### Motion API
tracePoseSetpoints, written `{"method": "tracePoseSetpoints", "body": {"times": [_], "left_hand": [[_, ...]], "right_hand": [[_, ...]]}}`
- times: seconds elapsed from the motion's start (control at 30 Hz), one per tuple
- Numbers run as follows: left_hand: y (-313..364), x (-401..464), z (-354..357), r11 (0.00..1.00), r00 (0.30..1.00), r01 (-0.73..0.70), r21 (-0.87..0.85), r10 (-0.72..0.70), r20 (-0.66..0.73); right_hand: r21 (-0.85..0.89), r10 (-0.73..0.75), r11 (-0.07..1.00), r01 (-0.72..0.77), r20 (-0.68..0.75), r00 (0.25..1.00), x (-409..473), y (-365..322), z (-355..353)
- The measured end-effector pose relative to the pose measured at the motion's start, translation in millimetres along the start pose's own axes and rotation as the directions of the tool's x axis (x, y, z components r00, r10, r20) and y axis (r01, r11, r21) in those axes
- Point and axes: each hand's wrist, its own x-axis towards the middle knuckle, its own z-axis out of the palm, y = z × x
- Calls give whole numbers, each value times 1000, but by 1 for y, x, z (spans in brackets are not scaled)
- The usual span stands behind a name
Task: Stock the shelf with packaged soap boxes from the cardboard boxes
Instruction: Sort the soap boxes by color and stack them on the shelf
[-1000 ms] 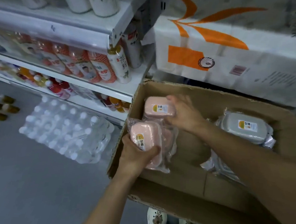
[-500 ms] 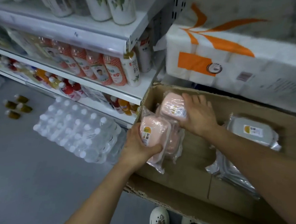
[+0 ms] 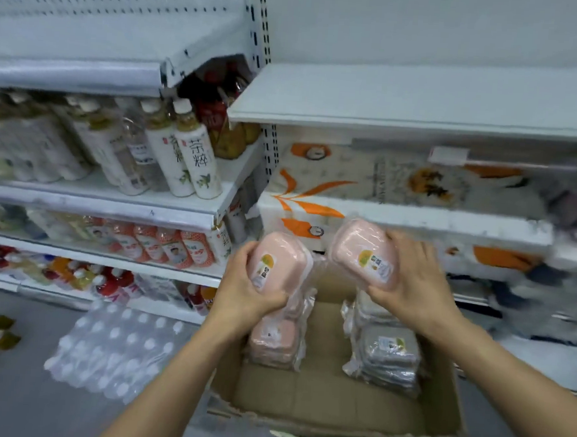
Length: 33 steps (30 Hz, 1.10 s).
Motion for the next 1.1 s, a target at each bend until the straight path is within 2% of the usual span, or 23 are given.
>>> {"method": "tracePoseSetpoints", "body": {"times": [0.2, 0.33, 0.43, 0.53, 0.67, 0.87, 1.03, 1.1], "left_hand": [[77, 13, -43, 961, 963, -267, 64, 265, 41], [132, 42, -63, 909, 920, -391, 146, 388, 44], [179, 75, -69, 878, 901, -433, 205, 431, 55], [224, 117, -61, 864, 891, -453, 220, 445, 91], [270, 178, -31, 830, 881, -473, 295, 437, 182], [318, 263, 26, 813, 910, -406, 417, 316, 269], [326, 328, 57, 763, 900, -415, 496, 264, 347], [323, 347, 63, 781, 893, -412, 470, 244, 378]], "right_hand": [[15, -38, 999, 39, -76, 996, 4, -14, -93], [1, -14, 1000, 14, -142, 990, 19, -11, -147], [13, 18, 1000, -16, -193, 981, 32, 1, -180], [98, 106, 991, -86, -216, 971, 48, 21, -209], [162, 196, 972, -170, -165, 967, 82, 57, -241], [88, 249, 966, -243, -60, 967, 154, 116, -263], [-34, 280, 960, -278, 40, 959, 215, 141, -263], [-62, 305, 951, -301, 59, 951, 233, 146, -257]]}}
